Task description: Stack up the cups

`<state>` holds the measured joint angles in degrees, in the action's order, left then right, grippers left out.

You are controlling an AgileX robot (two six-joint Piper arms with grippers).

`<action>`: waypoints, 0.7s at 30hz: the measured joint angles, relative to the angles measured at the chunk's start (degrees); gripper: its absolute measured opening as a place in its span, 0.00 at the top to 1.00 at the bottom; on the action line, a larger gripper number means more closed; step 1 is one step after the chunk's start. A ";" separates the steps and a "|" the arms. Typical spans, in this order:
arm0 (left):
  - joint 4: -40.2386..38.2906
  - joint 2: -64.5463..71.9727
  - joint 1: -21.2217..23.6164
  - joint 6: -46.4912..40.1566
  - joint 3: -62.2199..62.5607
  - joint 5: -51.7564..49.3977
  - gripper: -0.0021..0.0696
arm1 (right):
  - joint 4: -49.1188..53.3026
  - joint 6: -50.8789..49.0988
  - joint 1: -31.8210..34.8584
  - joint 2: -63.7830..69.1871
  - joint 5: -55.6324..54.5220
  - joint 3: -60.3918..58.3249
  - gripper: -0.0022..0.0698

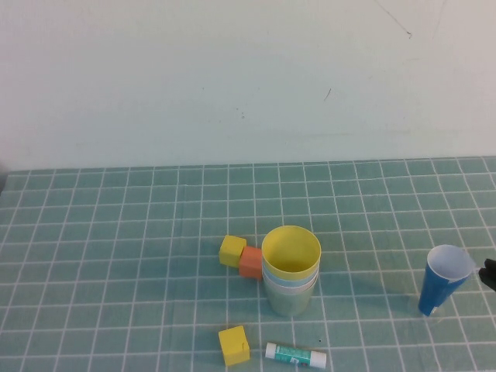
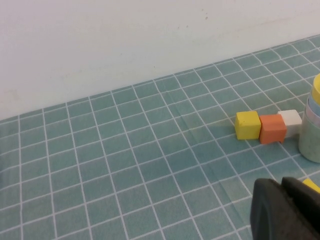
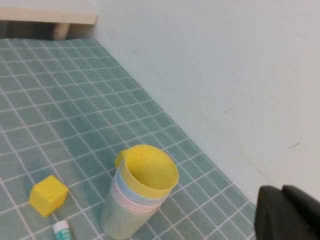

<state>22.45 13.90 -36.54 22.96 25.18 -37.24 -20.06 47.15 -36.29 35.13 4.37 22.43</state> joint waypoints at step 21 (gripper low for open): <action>0.00 0.00 0.00 0.00 0.00 -0.11 0.97 | 14.38 -19.26 25.09 -24.50 13.08 -12.51 0.97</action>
<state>22.45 13.90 -36.54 22.96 25.18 -37.35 -5.68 27.89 -11.20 10.64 17.45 9.92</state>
